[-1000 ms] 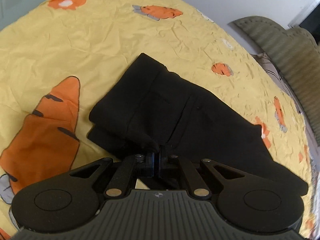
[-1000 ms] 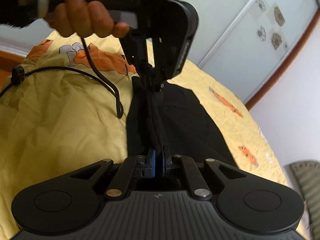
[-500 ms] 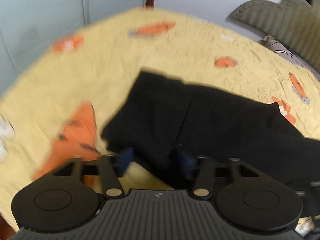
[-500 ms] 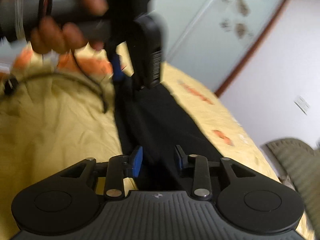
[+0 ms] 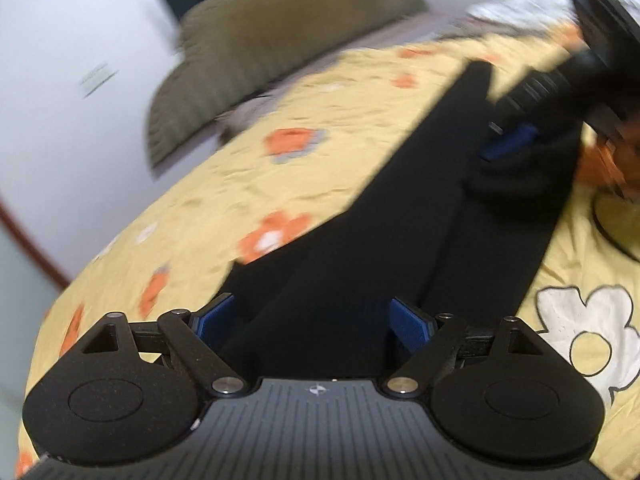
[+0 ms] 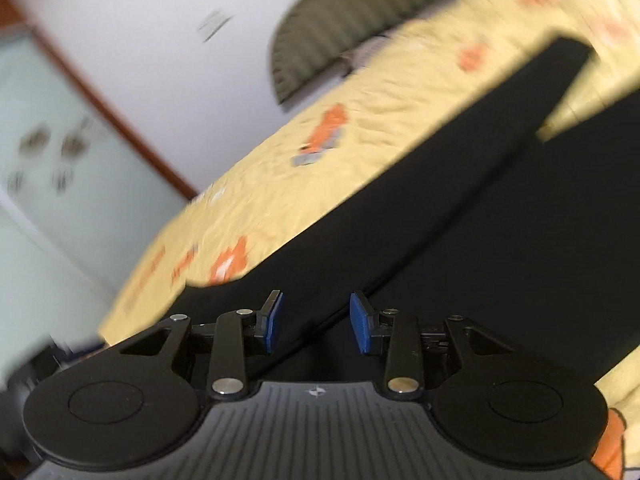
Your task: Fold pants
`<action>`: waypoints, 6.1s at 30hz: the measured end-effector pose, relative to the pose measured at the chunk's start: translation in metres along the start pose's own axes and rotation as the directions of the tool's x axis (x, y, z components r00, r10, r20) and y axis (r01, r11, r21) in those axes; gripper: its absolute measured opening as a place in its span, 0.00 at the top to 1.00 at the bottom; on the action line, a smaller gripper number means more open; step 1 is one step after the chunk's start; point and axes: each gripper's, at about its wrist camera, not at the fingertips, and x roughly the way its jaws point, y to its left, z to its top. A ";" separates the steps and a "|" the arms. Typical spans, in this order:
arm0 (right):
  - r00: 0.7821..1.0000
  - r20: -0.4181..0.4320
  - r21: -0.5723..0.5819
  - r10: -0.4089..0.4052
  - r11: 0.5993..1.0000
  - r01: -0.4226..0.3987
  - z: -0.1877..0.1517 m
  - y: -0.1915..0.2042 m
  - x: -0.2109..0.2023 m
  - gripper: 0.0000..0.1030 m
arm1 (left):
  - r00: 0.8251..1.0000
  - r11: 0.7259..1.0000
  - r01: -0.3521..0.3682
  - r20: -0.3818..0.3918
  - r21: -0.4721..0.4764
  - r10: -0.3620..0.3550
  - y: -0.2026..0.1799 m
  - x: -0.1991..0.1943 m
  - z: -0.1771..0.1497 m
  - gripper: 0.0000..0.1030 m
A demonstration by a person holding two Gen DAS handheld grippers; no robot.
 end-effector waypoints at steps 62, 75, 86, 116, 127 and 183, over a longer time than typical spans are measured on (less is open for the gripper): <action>0.954 0.172 0.411 -0.245 0.898 0.156 0.055 -0.098 -0.044 0.34 | 0.870 0.870 0.493 0.017 0.009 -0.493 -0.117 0.087 0.095 0.40; 0.939 0.282 -0.008 -0.198 0.978 0.209 0.097 -0.013 -0.004 0.34 | 0.820 0.811 0.570 0.036 -0.133 -0.571 -0.110 0.089 0.082 0.30; 0.990 0.086 0.256 -0.109 0.963 0.084 0.083 -0.085 0.033 0.34 | 0.805 0.758 0.581 0.068 -0.298 -0.590 -0.096 0.106 0.093 0.37; 0.886 0.372 0.370 -0.275 0.920 0.130 0.052 -0.098 -0.075 0.96 | 0.836 0.801 0.546 0.107 -0.244 -0.537 -0.116 0.103 0.112 0.95; 0.834 0.341 0.519 -0.433 0.827 0.218 -0.020 -0.142 -0.137 0.95 | 0.825 0.813 0.566 0.095 -0.138 -0.558 -0.137 0.096 0.109 0.96; 0.657 0.373 0.329 -0.655 0.755 0.567 -0.007 -0.085 -0.129 0.54 | 0.819 0.802 0.573 0.083 -0.170 -0.567 -0.124 0.078 0.104 0.52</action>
